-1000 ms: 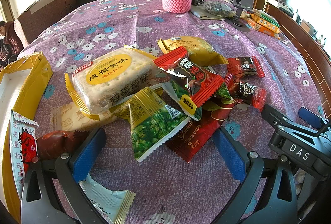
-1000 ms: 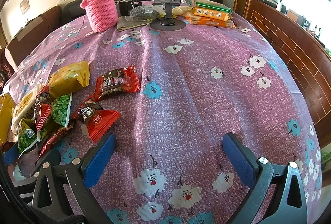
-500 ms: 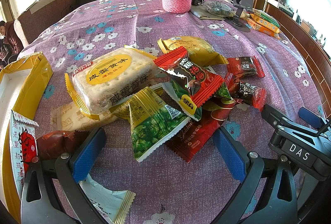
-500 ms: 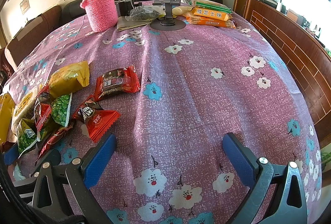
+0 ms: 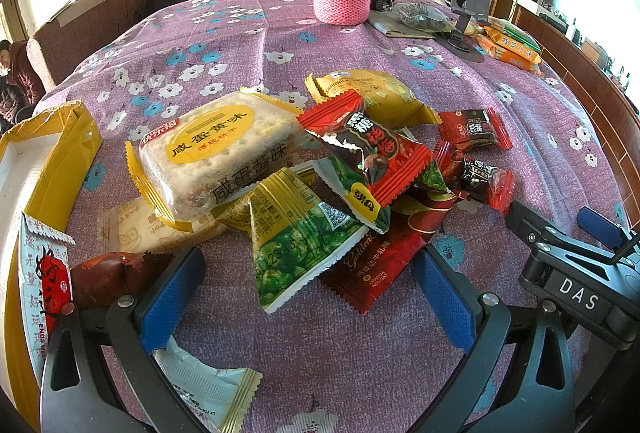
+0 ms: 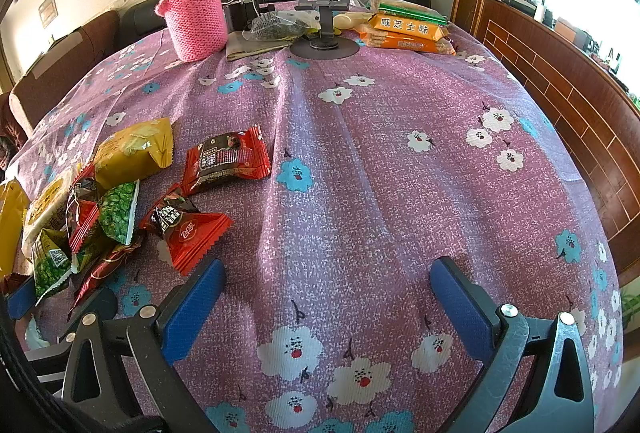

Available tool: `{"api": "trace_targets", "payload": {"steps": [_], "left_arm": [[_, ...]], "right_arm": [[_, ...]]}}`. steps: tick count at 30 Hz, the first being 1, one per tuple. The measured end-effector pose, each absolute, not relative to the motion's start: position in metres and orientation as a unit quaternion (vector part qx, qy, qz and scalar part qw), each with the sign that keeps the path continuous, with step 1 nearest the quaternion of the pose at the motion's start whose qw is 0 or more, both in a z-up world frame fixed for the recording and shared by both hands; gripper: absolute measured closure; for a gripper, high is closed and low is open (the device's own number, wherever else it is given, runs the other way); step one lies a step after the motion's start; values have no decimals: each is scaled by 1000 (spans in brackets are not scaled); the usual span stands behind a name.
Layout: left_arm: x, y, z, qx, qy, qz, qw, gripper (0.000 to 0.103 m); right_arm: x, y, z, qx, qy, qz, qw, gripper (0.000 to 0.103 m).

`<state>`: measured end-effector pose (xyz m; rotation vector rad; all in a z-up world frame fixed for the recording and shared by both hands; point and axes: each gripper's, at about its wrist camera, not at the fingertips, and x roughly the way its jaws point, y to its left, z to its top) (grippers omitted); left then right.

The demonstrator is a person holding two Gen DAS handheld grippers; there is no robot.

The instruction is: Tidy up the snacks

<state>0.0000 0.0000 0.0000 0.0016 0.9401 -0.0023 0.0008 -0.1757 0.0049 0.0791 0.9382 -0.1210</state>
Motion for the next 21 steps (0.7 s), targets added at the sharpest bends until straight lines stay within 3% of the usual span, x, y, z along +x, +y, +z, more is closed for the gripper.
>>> {"api": "trace_targets", "payload": {"steps": [21], "left_arm": [[0,0,0,1,453,-1,892,0]], "right_arm": [[2,-175,4,40,452,-54,889,0]]}}
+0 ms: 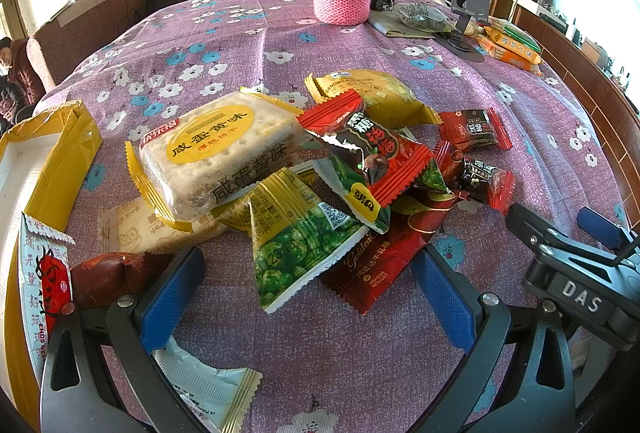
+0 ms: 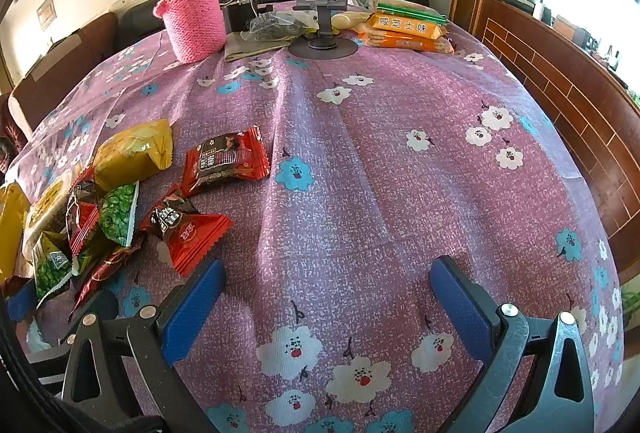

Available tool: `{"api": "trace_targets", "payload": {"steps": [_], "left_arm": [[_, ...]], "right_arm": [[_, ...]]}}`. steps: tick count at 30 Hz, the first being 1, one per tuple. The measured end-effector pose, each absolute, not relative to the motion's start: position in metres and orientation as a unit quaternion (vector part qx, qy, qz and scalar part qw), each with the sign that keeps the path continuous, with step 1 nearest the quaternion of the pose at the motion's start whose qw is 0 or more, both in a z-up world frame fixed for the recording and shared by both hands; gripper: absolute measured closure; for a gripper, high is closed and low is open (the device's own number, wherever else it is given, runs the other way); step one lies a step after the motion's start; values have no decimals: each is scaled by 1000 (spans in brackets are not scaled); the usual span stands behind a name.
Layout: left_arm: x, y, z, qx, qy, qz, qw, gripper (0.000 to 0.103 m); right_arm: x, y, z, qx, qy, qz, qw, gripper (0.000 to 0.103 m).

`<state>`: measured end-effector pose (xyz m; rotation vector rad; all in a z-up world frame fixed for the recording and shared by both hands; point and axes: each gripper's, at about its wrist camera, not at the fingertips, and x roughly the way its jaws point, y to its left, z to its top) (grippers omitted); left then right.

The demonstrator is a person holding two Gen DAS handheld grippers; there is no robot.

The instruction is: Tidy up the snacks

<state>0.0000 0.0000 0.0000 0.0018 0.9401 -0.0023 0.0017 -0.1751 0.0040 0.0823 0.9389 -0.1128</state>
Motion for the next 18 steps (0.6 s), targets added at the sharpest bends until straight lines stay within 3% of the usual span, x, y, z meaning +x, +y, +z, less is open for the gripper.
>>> {"api": "trace_targets", "payload": {"steps": [18], "left_arm": [[-1,-1,1,1,472,-2,882,0]], "right_arm": [[-2,-176,5,35,453,-45,890,0]]}}
